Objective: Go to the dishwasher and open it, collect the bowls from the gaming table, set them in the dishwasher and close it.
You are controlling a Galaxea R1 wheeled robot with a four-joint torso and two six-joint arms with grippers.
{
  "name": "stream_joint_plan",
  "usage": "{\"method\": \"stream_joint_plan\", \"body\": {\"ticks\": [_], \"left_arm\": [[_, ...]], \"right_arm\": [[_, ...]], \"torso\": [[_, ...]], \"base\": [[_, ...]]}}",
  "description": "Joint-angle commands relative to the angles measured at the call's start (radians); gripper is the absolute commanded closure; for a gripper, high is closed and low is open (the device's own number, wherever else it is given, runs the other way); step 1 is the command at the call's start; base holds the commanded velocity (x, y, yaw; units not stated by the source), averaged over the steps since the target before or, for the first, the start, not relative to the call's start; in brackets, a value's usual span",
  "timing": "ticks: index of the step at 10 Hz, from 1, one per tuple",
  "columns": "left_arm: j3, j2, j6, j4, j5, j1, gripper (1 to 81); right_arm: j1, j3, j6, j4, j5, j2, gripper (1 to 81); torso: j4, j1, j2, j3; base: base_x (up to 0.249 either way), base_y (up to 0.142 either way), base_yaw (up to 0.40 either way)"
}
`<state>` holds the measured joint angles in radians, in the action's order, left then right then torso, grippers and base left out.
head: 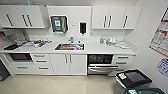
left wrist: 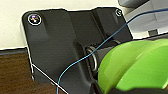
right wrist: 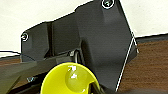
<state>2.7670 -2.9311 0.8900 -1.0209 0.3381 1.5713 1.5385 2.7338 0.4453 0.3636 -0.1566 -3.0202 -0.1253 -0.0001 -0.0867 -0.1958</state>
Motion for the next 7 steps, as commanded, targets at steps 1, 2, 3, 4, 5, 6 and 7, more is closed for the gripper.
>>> {"method": "stream_joint_plan", "body": {"ticks": [1, 2, 3, 4, 5, 6, 7], "left_arm": [[0.003, 0.010, 0.000, -0.008, -0.030, -0.021, 81.1], [0.003, 0.010, 0.000, -0.008, -0.030, -0.021, 81.1], [0.003, 0.010, 0.000, -0.008, -0.030, -0.021, 81.1], [0.003, 0.010, 0.000, -0.010, -0.030, -0.021, 81.1], [0.003, 0.010, 0.000, -0.010, -0.030, -0.021, 81.1], [0.003, 0.010, 0.000, -0.010, -0.030, -0.021, 81.1], [0.003, 0.010, 0.000, -0.010, -0.030, -0.021, 81.1]], "right_arm": [[-0.036, -0.002, 0.000, 0.008, 0.045, 0.002, 81.1], [-0.037, -0.002, 0.000, 0.008, 0.045, 0.002, 81.1], [-0.037, -0.002, 0.000, 0.006, 0.045, 0.002, 81.1], [-0.037, 0.000, 0.001, 0.006, 0.045, 0.002, 81.1], [-0.037, 0.000, 0.000, 0.006, 0.045, 0.002, 81.1], [-0.037, 0.000, 0.000, 0.006, 0.045, 0.004, 81.1], [-0.037, 0.000, 0.000, 0.006, 0.045, 0.002, 81.1]], "torso": [[0.000, 0.000, 0.000, 0.000], [0.000, 0.000, 0.000, 0.000], [0.000, 0.000, 0.000, 0.000], [0.000, 0.000, 0.000, 0.000], [0.000, 0.000, 0.000, 0.000], [0.000, 0.000, 0.000, 0.000], [0.000, 0.000, 0.000, 0.000]], "base": [[0.136, 0.000, 0.000], [0.135, 0.000, 0.000], [0.136, 0.000, 0.000], [0.136, 0.000, 0.000], [0.136, 0.000, 0.000], [0.137, 0.000, 0.000], [0.137, 0.000, 0.000]]}}
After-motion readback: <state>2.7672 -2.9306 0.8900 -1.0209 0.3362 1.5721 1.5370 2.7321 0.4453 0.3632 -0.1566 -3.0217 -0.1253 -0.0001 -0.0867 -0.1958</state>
